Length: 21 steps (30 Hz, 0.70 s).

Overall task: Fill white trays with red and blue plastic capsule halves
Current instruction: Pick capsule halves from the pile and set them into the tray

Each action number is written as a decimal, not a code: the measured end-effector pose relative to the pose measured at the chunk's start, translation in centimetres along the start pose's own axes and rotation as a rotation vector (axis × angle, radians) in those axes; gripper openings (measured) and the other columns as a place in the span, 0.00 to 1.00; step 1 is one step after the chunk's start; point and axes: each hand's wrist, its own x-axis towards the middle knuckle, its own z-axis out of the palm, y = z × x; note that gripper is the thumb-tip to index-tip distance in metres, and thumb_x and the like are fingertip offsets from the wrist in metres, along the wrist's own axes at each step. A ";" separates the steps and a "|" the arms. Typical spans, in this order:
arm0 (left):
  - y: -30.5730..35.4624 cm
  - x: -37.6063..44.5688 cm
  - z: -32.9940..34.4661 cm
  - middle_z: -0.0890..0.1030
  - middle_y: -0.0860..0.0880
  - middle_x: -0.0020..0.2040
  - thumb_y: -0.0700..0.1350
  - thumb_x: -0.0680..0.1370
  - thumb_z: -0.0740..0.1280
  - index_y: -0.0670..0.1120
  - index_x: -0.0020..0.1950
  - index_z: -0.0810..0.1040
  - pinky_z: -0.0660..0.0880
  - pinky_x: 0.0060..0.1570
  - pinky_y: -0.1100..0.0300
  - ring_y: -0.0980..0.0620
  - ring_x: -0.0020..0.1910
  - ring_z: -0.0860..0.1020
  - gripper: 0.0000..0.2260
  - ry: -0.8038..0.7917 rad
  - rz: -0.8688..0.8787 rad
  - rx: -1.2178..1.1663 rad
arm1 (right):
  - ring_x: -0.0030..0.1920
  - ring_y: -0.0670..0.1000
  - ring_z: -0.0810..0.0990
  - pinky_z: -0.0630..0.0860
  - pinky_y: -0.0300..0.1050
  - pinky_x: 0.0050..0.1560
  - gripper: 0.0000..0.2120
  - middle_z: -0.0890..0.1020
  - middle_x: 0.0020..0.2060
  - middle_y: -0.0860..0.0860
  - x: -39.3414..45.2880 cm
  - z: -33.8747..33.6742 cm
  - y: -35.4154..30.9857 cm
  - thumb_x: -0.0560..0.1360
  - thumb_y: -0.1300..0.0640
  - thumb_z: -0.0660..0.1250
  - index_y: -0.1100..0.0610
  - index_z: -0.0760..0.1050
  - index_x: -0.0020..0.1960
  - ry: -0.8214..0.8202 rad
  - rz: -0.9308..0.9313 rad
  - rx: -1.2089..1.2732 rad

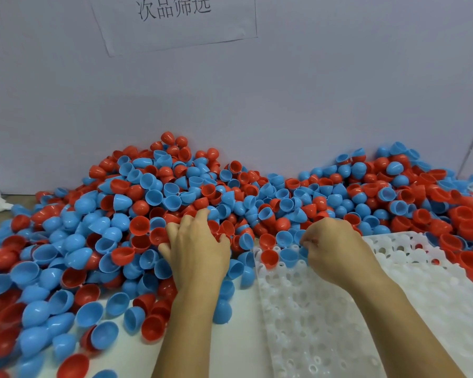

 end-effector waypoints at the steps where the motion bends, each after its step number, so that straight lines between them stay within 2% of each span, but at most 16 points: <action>1: 0.1 0.0 0.0 0.74 0.52 0.66 0.50 0.79 0.70 0.56 0.73 0.71 0.63 0.63 0.49 0.48 0.67 0.65 0.22 0.005 0.018 -0.009 | 0.41 0.52 0.81 0.83 0.53 0.46 0.09 0.84 0.42 0.51 0.0 0.0 0.0 0.76 0.63 0.66 0.54 0.84 0.46 0.001 0.002 0.009; 4: 0.5 0.1 -0.5 0.72 0.50 0.66 0.46 0.79 0.70 0.55 0.69 0.75 0.63 0.65 0.50 0.48 0.68 0.64 0.19 0.072 0.076 -0.029 | 0.40 0.53 0.81 0.83 0.54 0.44 0.08 0.84 0.41 0.53 0.0 0.0 0.0 0.75 0.64 0.65 0.57 0.83 0.43 0.002 0.006 0.029; 7: 0.5 0.5 -2.5 0.70 0.48 0.68 0.48 0.77 0.72 0.55 0.67 0.77 0.63 0.65 0.47 0.44 0.68 0.63 0.19 0.236 0.087 -0.031 | 0.38 0.53 0.80 0.83 0.55 0.42 0.09 0.83 0.38 0.54 -0.1 0.0 0.0 0.75 0.64 0.64 0.58 0.82 0.41 0.000 0.012 0.044; 9: -0.1 1.4 -4.4 0.68 0.46 0.70 0.51 0.75 0.73 0.55 0.68 0.76 0.64 0.63 0.43 0.40 0.69 0.63 0.21 0.318 0.030 0.010 | 0.37 0.54 0.80 0.82 0.55 0.41 0.09 0.82 0.36 0.54 -0.3 -0.2 0.0 0.75 0.64 0.64 0.58 0.81 0.39 -0.003 0.010 0.061; 11: -0.9 3.1 -6.0 0.63 0.44 0.74 0.57 0.75 0.73 0.57 0.73 0.70 0.65 0.63 0.38 0.35 0.71 0.61 0.27 0.235 -0.058 0.102 | 0.37 0.55 0.80 0.81 0.54 0.39 0.10 0.81 0.34 0.55 -0.4 -0.3 0.0 0.75 0.64 0.64 0.58 0.80 0.37 -0.007 0.015 0.077; 15: -1.5 7.0 -5.7 0.47 0.41 0.80 0.66 0.76 0.68 0.61 0.81 0.51 0.62 0.68 0.29 0.28 0.76 0.51 0.39 -0.150 -0.164 0.262 | 0.36 0.55 0.79 0.80 0.52 0.38 0.11 0.79 0.33 0.54 -0.5 -0.4 -0.1 0.75 0.65 0.63 0.58 0.78 0.36 -0.015 0.029 0.101; 17: -1.8 8.1 -4.4 0.41 0.41 0.81 0.67 0.75 0.67 0.61 0.81 0.45 0.59 0.68 0.26 0.27 0.77 0.47 0.43 -0.211 -0.153 0.373 | 0.35 0.53 0.78 0.78 0.49 0.37 0.12 0.78 0.32 0.53 -0.5 -0.4 -0.2 0.76 0.64 0.63 0.57 0.77 0.35 -0.016 0.038 0.110; 19: -2.1 9.0 -3.6 0.35 0.41 0.81 0.66 0.73 0.71 0.62 0.81 0.41 0.58 0.68 0.25 0.25 0.77 0.44 0.48 -0.219 -0.160 0.368 | 0.34 0.53 0.77 0.78 0.48 0.36 0.13 0.78 0.31 0.52 -0.5 -0.5 -0.2 0.76 0.64 0.63 0.56 0.76 0.34 -0.016 0.041 0.119; 21: -2.3 9.8 -3.2 0.34 0.42 0.80 0.65 0.71 0.74 0.62 0.80 0.38 0.58 0.68 0.25 0.24 0.76 0.44 0.52 -0.225 -0.189 0.333 | 0.34 0.52 0.77 0.76 0.47 0.34 0.13 0.77 0.31 0.51 -0.5 -0.5 -0.1 0.76 0.63 0.63 0.55 0.75 0.34 -0.015 0.049 0.124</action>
